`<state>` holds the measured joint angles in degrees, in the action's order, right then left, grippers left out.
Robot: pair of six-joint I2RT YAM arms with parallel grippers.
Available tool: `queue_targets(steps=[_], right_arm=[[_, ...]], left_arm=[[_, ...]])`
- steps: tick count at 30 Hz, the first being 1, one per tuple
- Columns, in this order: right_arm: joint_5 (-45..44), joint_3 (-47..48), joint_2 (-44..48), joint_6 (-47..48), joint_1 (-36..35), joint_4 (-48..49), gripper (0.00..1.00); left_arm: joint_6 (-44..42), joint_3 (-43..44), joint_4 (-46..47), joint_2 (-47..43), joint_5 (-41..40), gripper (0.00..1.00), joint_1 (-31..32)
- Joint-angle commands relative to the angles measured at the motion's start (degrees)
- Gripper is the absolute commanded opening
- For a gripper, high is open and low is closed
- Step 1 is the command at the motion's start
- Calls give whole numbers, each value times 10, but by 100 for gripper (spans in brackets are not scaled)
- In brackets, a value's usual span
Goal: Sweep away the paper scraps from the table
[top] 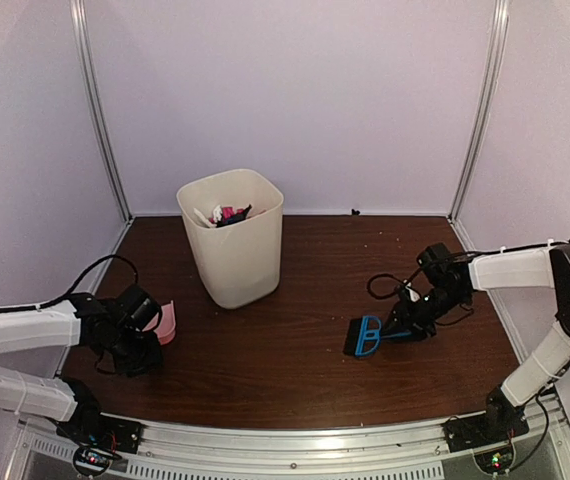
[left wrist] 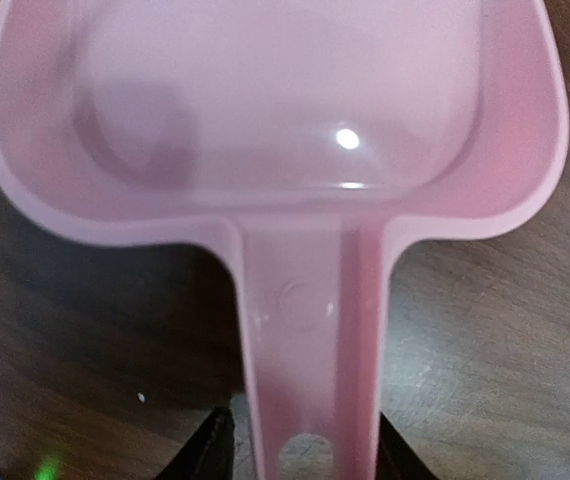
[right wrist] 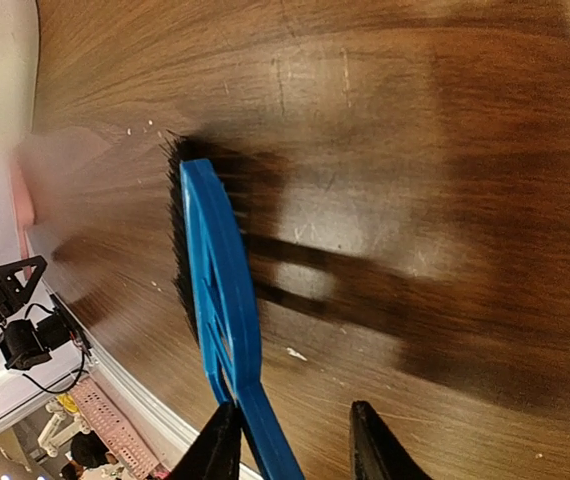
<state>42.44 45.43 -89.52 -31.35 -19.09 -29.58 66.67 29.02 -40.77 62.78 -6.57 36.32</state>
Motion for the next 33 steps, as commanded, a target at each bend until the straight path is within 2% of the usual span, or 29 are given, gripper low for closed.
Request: queue_targets(steps=[1, 6, 9, 22, 26, 30, 33], right_arm=[[-52, 20, 22, 10, 3, -41, 42], [-80, 39, 34, 15, 3, -72, 52], [-96, 55, 41, 18, 3, -92, 64], [-179, 153, 63, 49, 3, -207, 88], [-203, 187, 68, 58, 3, -241, 99], [-231, 225, 67, 66, 3, -274, 100], [-247, 256, 64, 73, 4, -296, 100]], left_arm=[[6, -7, -11, -7, 38, 51, 3], [11, 2, -24, -19, 33, 63, 3], [13, 15, -44, -23, 20, 68, 3], [5, 125, -144, -52, -85, 76, 3], [-1, 160, -168, -63, -126, 82, 2], [-16, 202, -197, -65, -170, 89, 0], [-35, 234, -210, -65, -197, 90, -4]])
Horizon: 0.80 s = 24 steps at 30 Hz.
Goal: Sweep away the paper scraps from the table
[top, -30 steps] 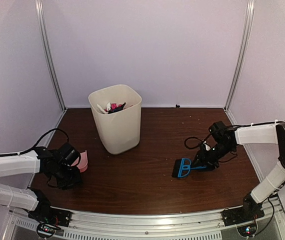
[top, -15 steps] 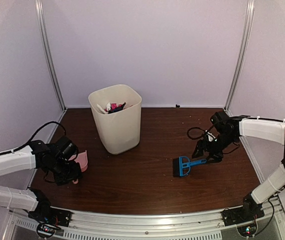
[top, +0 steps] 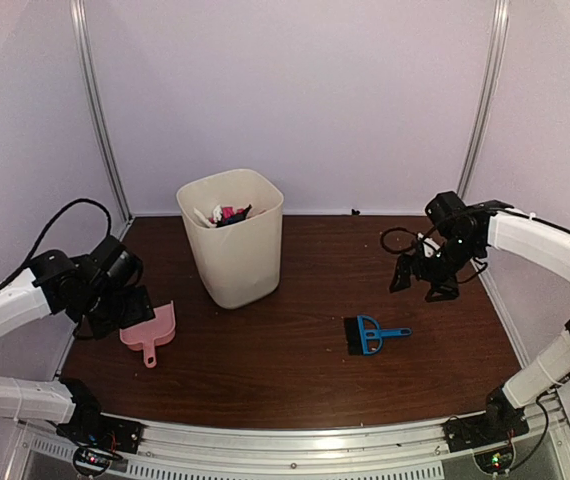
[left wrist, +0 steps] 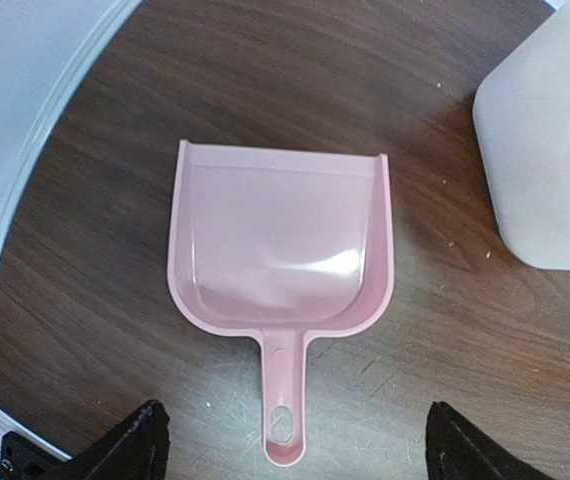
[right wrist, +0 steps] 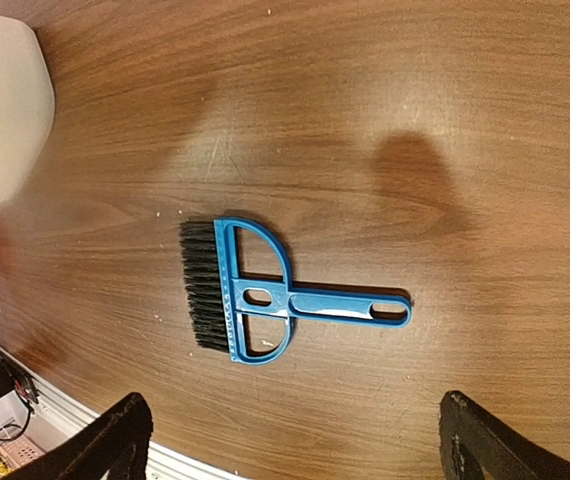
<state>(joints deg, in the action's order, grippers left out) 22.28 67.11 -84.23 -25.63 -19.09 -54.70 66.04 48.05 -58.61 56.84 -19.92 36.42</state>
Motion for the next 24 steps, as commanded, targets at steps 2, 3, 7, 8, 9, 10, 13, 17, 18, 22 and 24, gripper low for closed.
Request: queue_targets(steps=[2, 3, 7, 8, 9, 10, 13, 17, 18, 22, 24], right_arm=[[-52, 63, 10, 19, 4, -53, 100], [-54, 75, 11, 21, 4, -56, 100], [-63, 123, 18, 29, 4, -52, 100], [-67, 134, 19, 30, 3, -50, 100], [-71, 143, 21, 31, 4, -48, 100], [-77, 153, 23, 31, 4, -46, 100], [-92, 179, 31, 27, 4, -33, 100], [-103, 199, 49, 20, 4, 3, 100], [-117, 210, 62, 15, 5, 27, 100], [-131, 217, 90, 13, 5, 67, 100], [-135, 212, 110, 14, 5, 95, 100]], left_arm=[[-38, 67, -40, -5, -81, 91, -7], [-44, 79, -44, -5, -89, 91, -7], [-66, 130, -55, -2, -120, 93, -9], [-74, 141, -55, -2, -128, 93, -9], [-81, 151, -55, -1, -134, 93, -9], [-89, 161, -55, -1, -141, 93, -9], [-112, 188, -52, -4, -161, 93, -10], [-147, 211, -34, -11, -180, 93, -10], [-168, 222, -20, -15, -192, 93, -10], [-212, 236, 16, -23, -201, 93, -10], [-244, 236, 48, -34, -200, 93, -10]])
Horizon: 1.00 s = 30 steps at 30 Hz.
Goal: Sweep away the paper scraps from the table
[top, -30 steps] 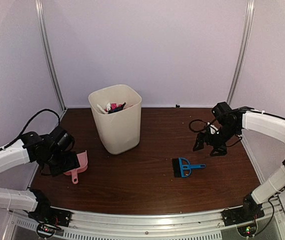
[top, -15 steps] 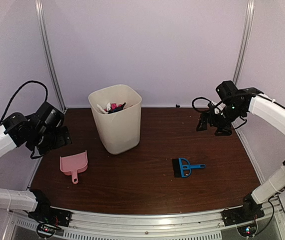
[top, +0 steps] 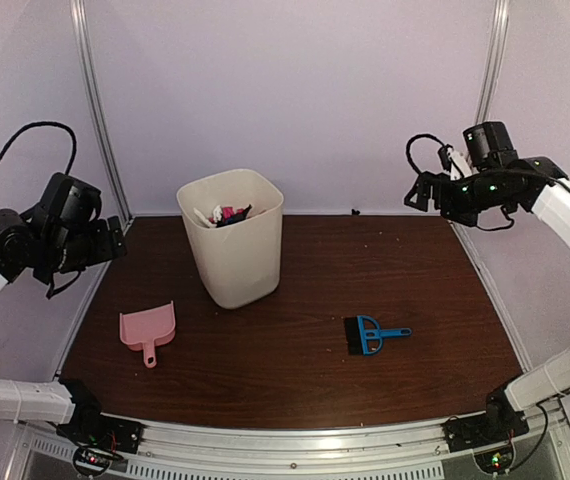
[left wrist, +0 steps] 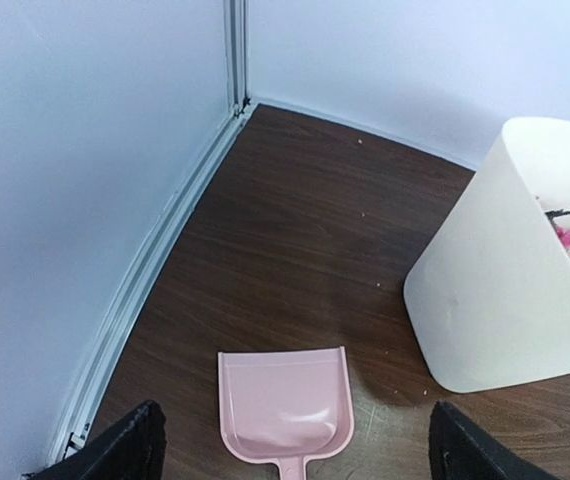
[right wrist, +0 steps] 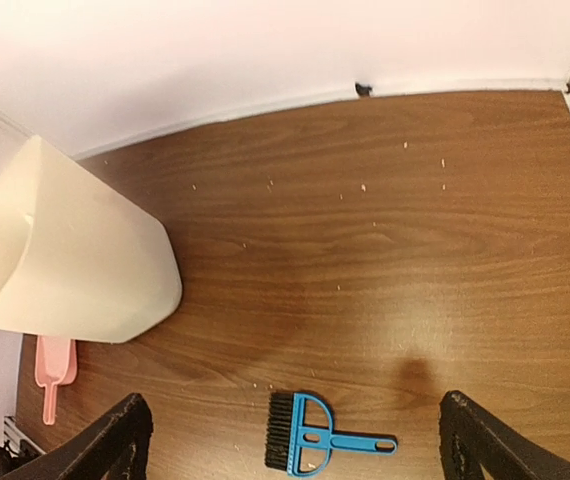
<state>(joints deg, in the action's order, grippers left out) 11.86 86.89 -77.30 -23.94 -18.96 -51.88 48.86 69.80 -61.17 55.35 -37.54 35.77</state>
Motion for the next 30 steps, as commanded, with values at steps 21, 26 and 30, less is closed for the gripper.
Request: queue_targets(steps=[21, 26, 30], right_arm=[[-160, -85, 204, -12, 5, 222, 100], [-164, -86, 207, -12, 5, 226, 100], [-166, -89, 209, -9, 5, 229, 100]], left_arm=[[-228, -5, 258, -59, -24, 98, -3], [-227, -7, 258, -56, -18, 98, -3], [-227, -7, 257, -51, -16, 98, -3]])
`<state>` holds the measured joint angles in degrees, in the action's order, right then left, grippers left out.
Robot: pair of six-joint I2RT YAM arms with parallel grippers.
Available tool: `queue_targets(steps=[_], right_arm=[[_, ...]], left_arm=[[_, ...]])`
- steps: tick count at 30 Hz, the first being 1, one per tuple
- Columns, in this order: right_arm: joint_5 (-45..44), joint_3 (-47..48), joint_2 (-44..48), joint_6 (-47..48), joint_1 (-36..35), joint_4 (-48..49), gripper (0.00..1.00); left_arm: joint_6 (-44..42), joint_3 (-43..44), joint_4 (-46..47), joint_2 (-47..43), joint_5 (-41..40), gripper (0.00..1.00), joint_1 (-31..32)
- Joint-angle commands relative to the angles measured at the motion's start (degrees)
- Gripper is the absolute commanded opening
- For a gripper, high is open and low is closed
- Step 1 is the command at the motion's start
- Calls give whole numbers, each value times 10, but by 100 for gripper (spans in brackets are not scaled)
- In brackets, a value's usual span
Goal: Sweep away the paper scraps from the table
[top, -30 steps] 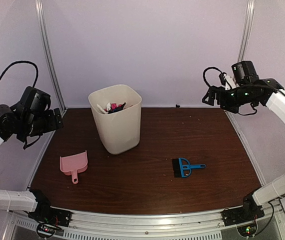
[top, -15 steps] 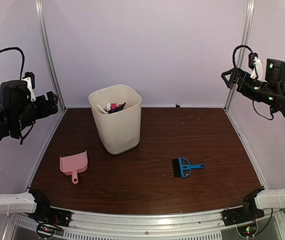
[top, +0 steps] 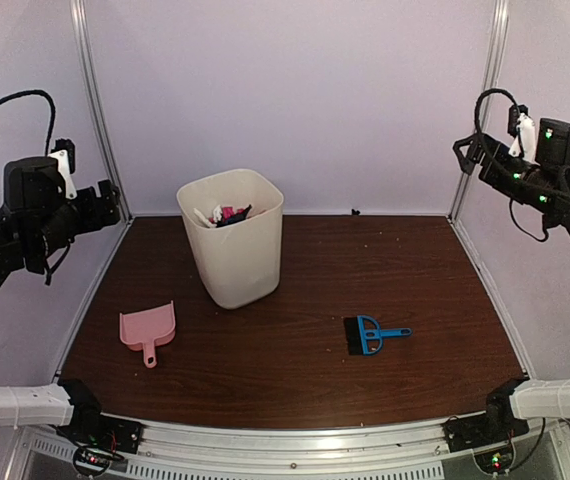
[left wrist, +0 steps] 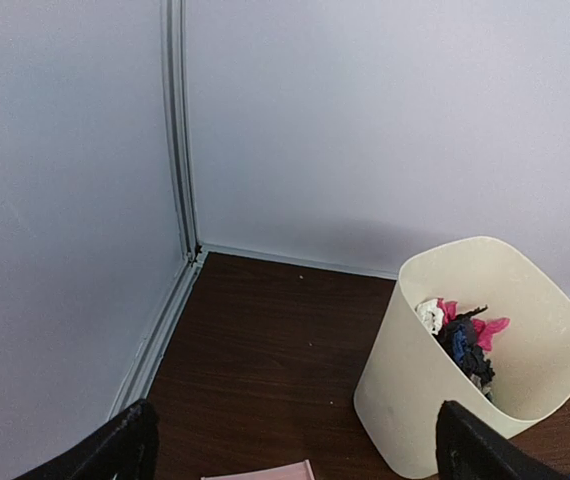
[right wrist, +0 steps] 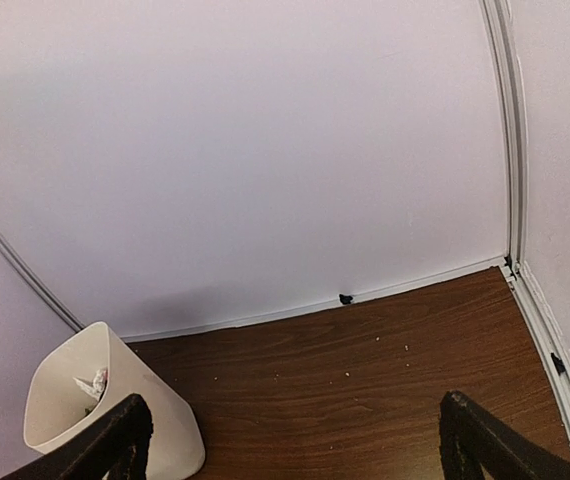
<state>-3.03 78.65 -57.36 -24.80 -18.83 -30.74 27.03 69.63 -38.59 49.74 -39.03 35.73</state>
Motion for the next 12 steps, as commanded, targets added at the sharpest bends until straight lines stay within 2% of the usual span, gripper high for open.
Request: queue_targets(steps=[1, 12], right_arm=[[-19, -6, 9, 0, 4, 17, 100], [-43, 5, 1, 2, 5, 3, 100]], left_arm=[[-9, -5, 31, 7, 1, 98, -3], [-2, -6, 31, 18, 2, 98, -3]])
